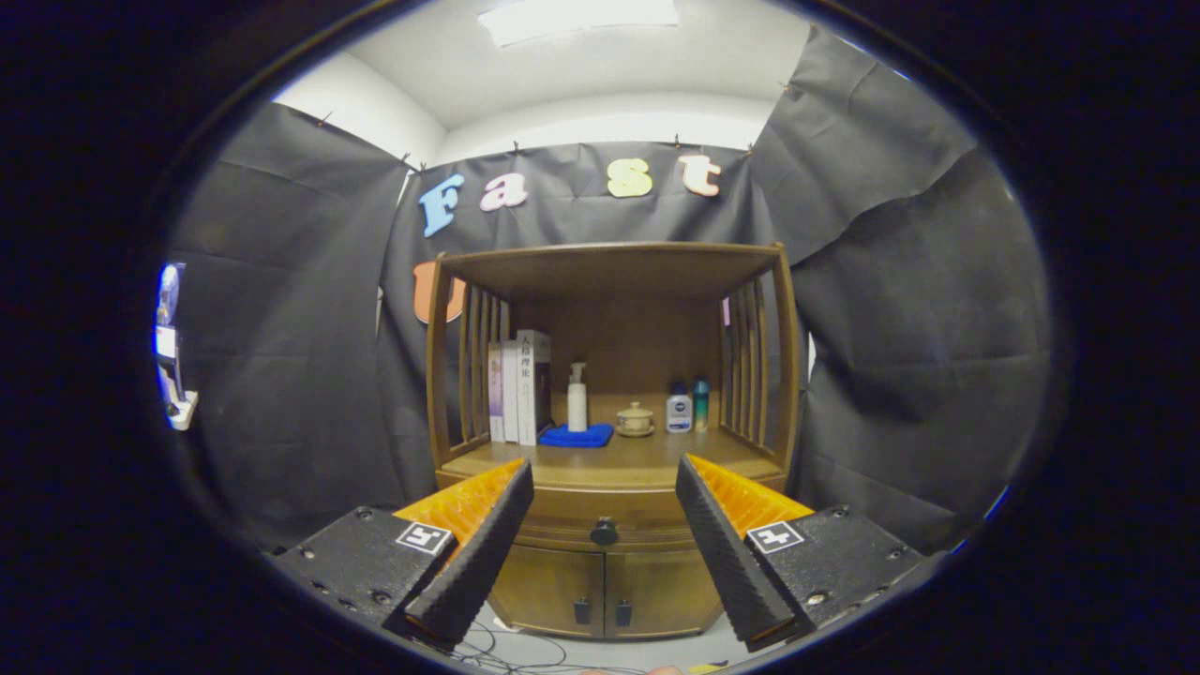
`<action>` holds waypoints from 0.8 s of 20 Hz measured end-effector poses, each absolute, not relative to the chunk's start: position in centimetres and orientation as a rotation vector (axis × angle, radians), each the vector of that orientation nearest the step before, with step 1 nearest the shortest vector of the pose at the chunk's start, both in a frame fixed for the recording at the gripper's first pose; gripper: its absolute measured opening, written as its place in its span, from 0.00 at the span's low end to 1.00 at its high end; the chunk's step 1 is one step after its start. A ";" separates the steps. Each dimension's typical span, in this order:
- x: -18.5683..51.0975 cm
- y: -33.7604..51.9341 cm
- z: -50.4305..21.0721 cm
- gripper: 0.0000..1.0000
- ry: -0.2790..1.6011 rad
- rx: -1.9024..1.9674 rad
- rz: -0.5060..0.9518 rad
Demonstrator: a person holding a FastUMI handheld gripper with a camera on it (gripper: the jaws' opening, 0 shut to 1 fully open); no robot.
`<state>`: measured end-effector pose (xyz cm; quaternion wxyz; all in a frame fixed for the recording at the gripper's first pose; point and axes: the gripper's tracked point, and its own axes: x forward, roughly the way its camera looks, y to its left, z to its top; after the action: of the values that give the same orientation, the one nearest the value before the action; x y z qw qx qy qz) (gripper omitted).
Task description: Pull open the drawer, take out the items inside it, and place them on the countertop above the cabinet.
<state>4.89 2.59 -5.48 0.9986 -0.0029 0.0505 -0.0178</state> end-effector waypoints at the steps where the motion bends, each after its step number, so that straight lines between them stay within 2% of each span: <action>1: 5.5 2.4 -6.3 1.00 0.112 -0.005 -0.037; 9: 12.0 1.4 -13.2 0.99 0.191 0.001 -0.077; 16: 17.7 0.5 -20.3 0.91 0.285 -0.029 -0.078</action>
<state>17.66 0.51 -20.27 0.9890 -0.0146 0.1419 -0.0387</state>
